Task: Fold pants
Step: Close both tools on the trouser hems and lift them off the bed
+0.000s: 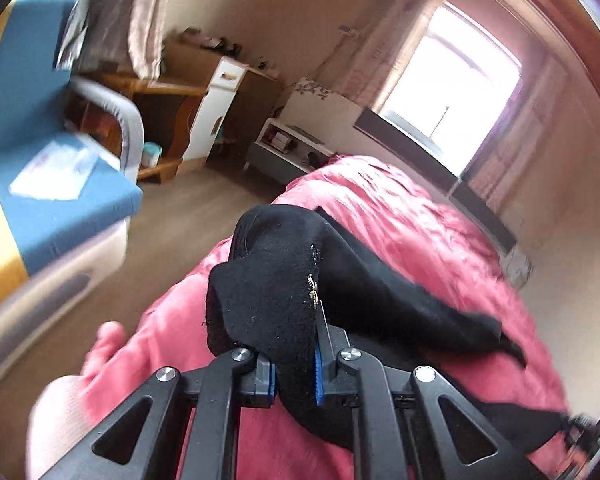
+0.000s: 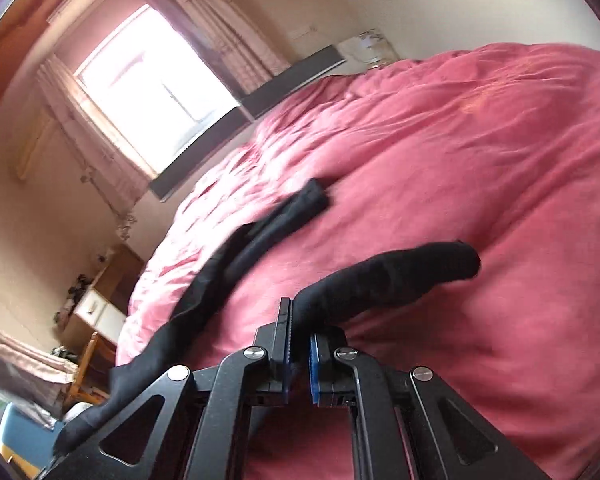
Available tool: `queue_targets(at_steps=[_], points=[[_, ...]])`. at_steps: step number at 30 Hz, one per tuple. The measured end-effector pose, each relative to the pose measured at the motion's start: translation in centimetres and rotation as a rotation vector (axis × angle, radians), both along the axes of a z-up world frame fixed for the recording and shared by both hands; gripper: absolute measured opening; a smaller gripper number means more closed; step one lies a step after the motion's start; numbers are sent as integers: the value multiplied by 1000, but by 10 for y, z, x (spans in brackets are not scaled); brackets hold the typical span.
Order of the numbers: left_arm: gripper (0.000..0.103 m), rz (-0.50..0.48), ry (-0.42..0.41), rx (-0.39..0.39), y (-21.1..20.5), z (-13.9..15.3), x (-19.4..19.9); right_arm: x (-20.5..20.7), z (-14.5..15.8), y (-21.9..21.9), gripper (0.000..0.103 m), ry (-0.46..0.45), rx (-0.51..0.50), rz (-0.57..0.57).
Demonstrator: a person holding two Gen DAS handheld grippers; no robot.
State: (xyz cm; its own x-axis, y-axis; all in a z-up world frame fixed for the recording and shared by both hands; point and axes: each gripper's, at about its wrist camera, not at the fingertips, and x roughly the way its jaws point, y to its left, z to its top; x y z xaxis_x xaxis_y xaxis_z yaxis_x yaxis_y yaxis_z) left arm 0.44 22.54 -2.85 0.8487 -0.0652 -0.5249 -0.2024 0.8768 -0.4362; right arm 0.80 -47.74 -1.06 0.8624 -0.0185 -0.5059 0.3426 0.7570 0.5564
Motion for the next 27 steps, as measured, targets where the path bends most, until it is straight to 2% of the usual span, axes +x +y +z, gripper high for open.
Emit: queue_targets(at_steps=[3,6,9,10,11,13,14,15,17,19,20,21,22,24,27], points=[[17,-56,107,45,-13,-21,-6,-27,-25,-20,7,68,25,-64],[27,-76,224,-8,-14,-51,3,-44,-72,-38,7,153,141,-105],[36,-73,188,-30,-9,-54,3,-54,-105,-40,10,202,179,-90],[39,-81,163,-35,-6,-52,4,-55,-110,-41,12,196,199,-82],[46,-81,148,-49,-1,-51,6,-59,-111,-42,14,162,221,-76],[54,-67,114,-105,11,-49,10,-58,-111,-46,35,107,260,-55],[60,-49,101,-144,19,-49,12,-57,-109,-48,54,86,280,-50],[63,-23,84,-219,31,-51,15,-56,-108,-48,60,71,287,-52],[64,16,65,-338,46,-58,17,-51,-105,-48,60,68,280,-58],[62,50,84,-408,56,-67,24,-42,-104,-49,57,97,270,-65],[56,54,110,-411,57,-72,28,-37,-105,-50,45,107,267,-71],[34,58,130,-393,57,-73,29,-33,-105,-51,20,115,266,-73],[30,66,153,-353,56,-72,30,-27,-104,-50,7,140,256,-76],[25,69,150,-275,53,-61,26,-23,-96,-47,7,135,229,-86],[20,73,96,-173,46,-34,12,-25,-63,-37,7,88,113,-87]])
